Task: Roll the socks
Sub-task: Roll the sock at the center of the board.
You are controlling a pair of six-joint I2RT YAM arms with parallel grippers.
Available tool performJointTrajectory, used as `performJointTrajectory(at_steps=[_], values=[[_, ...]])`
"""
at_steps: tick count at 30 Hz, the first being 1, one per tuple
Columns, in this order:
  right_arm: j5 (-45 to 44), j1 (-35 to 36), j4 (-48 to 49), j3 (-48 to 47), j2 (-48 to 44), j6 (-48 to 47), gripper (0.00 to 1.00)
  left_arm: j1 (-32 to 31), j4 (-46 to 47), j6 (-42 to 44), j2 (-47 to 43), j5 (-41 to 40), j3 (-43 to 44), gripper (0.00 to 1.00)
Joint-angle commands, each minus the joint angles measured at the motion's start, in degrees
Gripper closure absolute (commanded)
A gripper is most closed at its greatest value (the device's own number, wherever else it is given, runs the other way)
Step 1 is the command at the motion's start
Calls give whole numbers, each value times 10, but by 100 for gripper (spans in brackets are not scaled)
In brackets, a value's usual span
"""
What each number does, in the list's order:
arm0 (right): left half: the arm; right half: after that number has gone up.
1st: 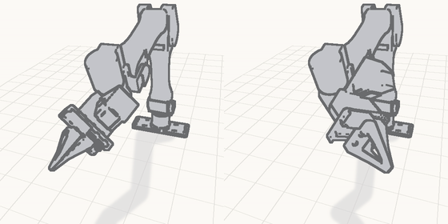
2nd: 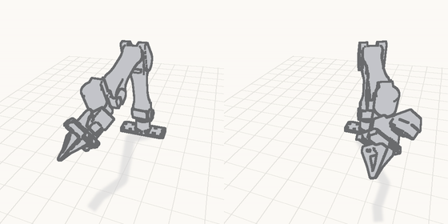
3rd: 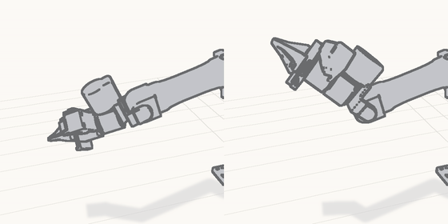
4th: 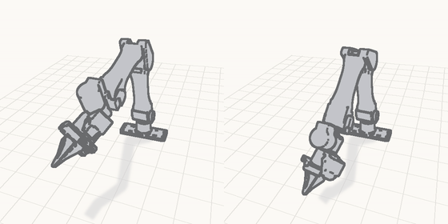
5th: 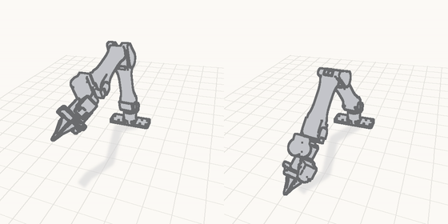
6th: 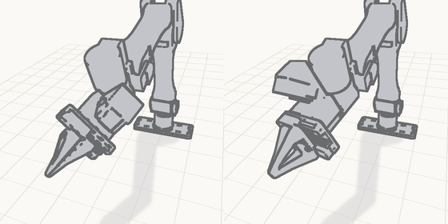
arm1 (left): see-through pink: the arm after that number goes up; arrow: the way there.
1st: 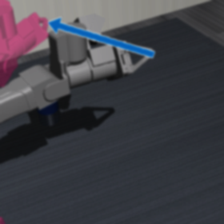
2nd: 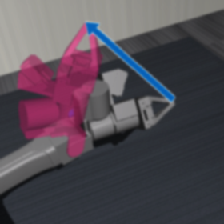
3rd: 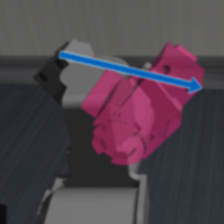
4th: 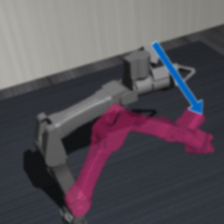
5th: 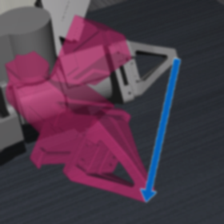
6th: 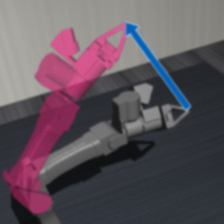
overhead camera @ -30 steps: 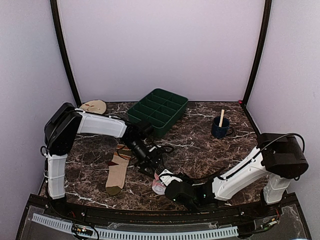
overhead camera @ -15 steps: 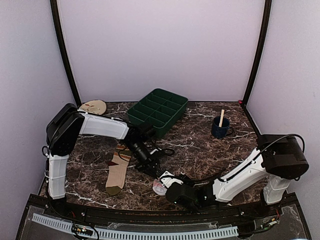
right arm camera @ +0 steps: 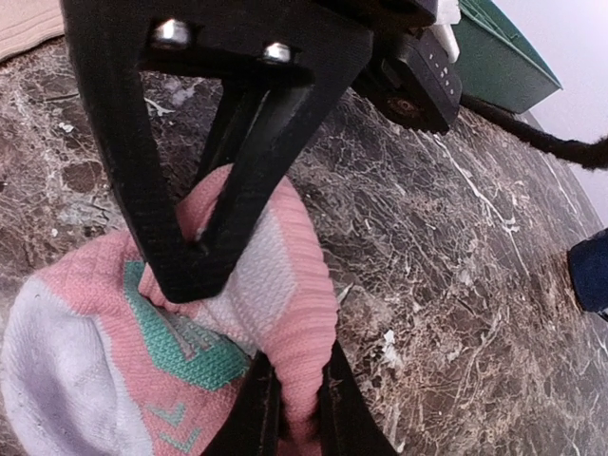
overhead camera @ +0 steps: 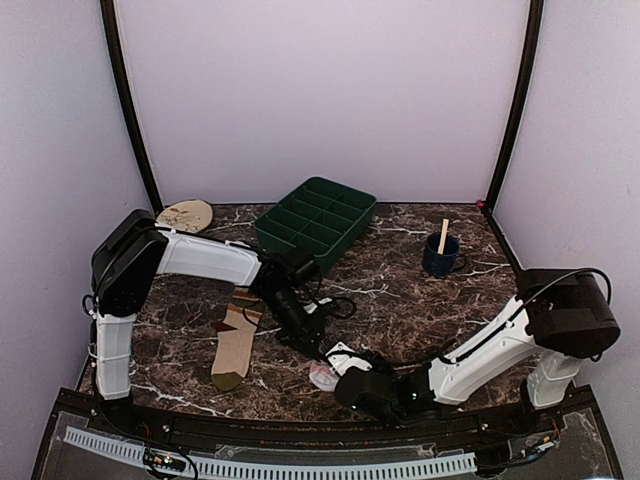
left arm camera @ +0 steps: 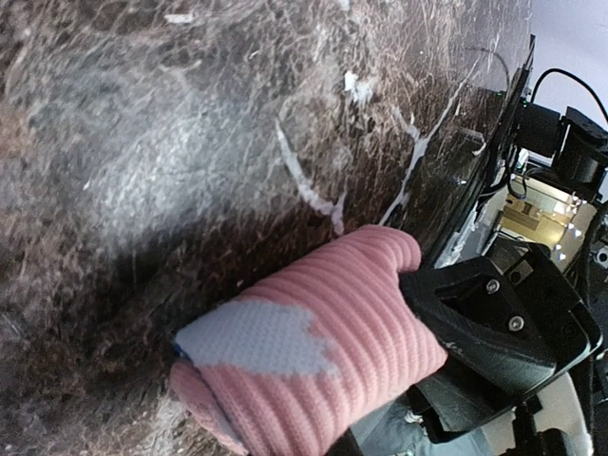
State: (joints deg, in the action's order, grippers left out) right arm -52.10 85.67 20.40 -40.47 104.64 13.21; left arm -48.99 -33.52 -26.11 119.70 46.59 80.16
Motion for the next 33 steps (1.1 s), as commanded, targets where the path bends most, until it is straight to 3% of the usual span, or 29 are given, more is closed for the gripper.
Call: performJointTrajectory(at_steps=[1, 14, 25, 33], values=[[34, -4, -10, 9, -26, 50, 96, -19, 47, 35, -37, -119, -42, 100], [149, -47, -45, 36, -73, 122, 78, -38, 194, 36, -120, -300, -179, 100], [213, -70, -77, 58, -127, 178, 61, -52, 298, 48, -122, -350, -240, 100], [265, -93, -100, 84, -232, 234, 50, -60, 324, 66, -106, -359, -249, 100]])
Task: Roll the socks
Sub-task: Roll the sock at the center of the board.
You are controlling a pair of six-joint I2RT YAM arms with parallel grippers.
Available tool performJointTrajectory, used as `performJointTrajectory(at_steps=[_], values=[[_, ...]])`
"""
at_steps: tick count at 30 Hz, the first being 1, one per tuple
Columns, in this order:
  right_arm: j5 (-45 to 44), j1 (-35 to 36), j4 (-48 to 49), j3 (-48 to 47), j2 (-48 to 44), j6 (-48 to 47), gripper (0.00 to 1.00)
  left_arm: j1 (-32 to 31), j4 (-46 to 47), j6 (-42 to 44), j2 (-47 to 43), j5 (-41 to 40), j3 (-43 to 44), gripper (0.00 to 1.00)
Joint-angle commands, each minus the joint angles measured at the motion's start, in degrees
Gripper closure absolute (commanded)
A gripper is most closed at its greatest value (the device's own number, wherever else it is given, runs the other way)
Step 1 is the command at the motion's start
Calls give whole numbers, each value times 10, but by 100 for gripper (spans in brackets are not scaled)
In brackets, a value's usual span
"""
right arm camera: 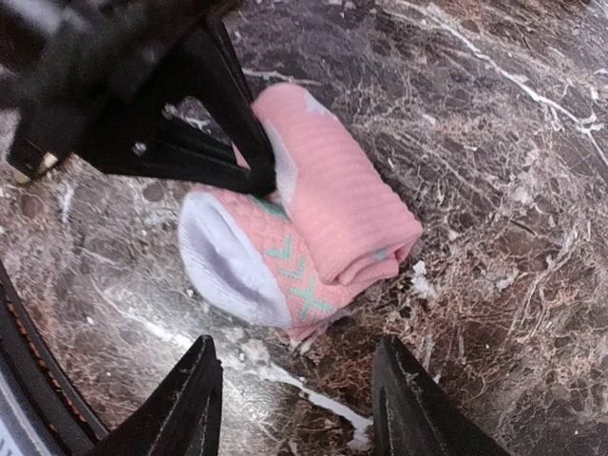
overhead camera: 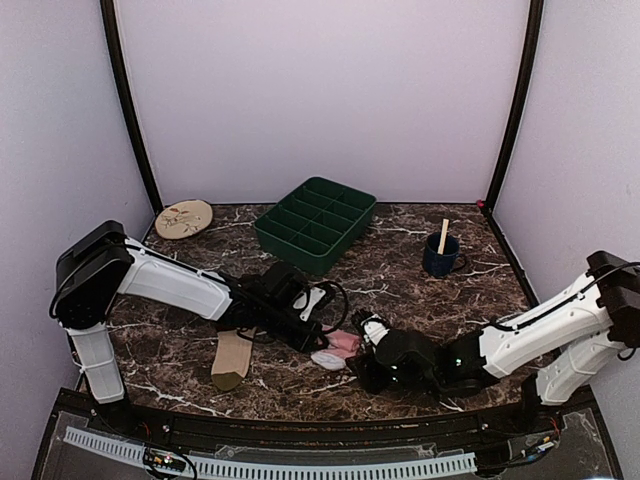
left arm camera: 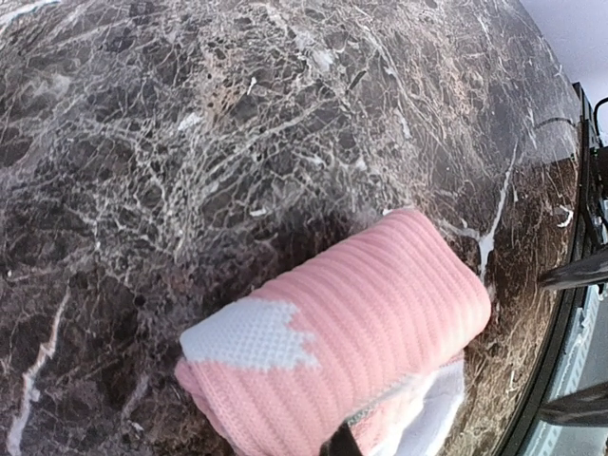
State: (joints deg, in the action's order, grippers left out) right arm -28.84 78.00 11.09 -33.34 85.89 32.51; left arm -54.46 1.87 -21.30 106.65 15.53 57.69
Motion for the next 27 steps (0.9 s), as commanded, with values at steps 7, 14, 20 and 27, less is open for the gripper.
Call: performJointTrajectory(at_steps=[7, 14, 20, 27], values=[[131, -115, 26, 49, -98, 100, 48, -16, -19, 31, 27, -70, -34, 100], [277, -233, 77, 30, -38, 144, 43, -29, -12, 48, 29, -104, -41, 100], [365, -269, 131, 28, 14, 205, 41, -41, -8, 56, 30, -149, -44, 100], [414, -280, 187, 34, 47, 254, 40, -59, -1, 63, 34, -191, -51, 100]])
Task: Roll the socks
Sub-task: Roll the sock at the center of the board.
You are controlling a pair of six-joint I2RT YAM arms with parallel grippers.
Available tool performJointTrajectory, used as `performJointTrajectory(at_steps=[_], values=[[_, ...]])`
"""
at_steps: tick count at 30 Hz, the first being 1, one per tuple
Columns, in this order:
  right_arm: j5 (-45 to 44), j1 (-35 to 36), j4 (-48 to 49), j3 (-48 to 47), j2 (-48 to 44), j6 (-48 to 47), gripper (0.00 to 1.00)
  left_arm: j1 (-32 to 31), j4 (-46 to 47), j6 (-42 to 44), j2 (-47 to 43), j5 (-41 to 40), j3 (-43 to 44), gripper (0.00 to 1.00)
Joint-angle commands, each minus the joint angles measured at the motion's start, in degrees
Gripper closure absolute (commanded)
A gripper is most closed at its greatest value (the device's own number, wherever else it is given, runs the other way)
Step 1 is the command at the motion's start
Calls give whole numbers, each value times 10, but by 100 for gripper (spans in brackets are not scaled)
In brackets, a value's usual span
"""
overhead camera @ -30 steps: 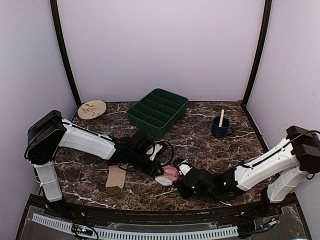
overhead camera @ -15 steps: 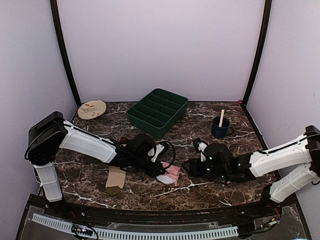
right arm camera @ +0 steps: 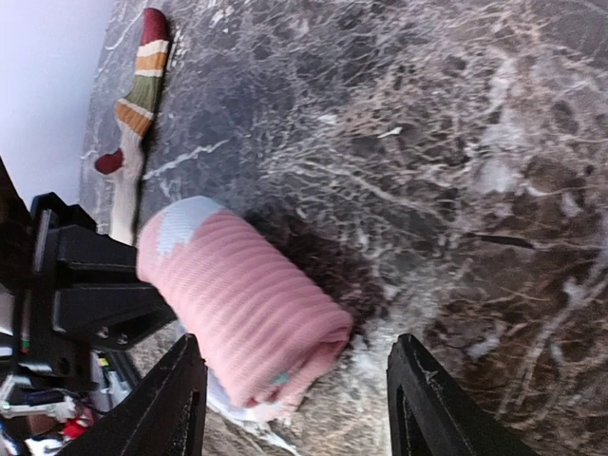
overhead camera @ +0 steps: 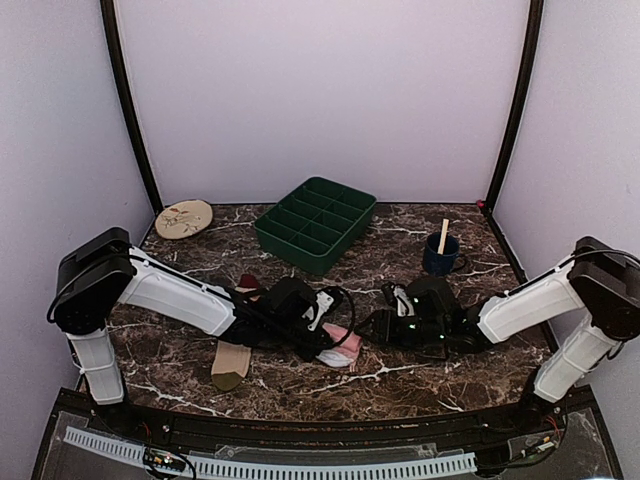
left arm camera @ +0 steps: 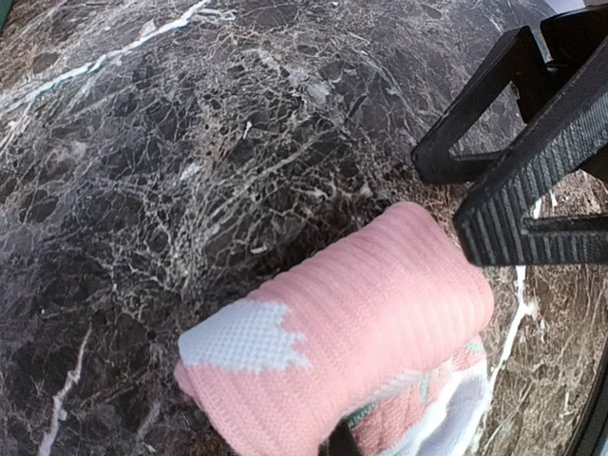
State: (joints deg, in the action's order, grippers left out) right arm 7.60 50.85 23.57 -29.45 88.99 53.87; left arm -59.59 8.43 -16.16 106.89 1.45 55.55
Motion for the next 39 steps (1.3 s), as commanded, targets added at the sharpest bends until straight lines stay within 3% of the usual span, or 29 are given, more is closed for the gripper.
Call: performJointTrajectory(at_steps=[1, 27, 36, 39], values=[[55, -9, 66, -4, 19, 48, 39, -10, -68, 11, 32, -58, -31, 100], [130, -17, 119, 10, 127, 60, 40, -51, -40, 16, 55, -104, -48, 100], [157, -22, 166, 18, 159, 64, 71, -53, -44, 7, 61, -95, -49, 100], [166, -23, 185, 22, 168, 65, 85, -53, -57, 2, 62, -90, -46, 100]])
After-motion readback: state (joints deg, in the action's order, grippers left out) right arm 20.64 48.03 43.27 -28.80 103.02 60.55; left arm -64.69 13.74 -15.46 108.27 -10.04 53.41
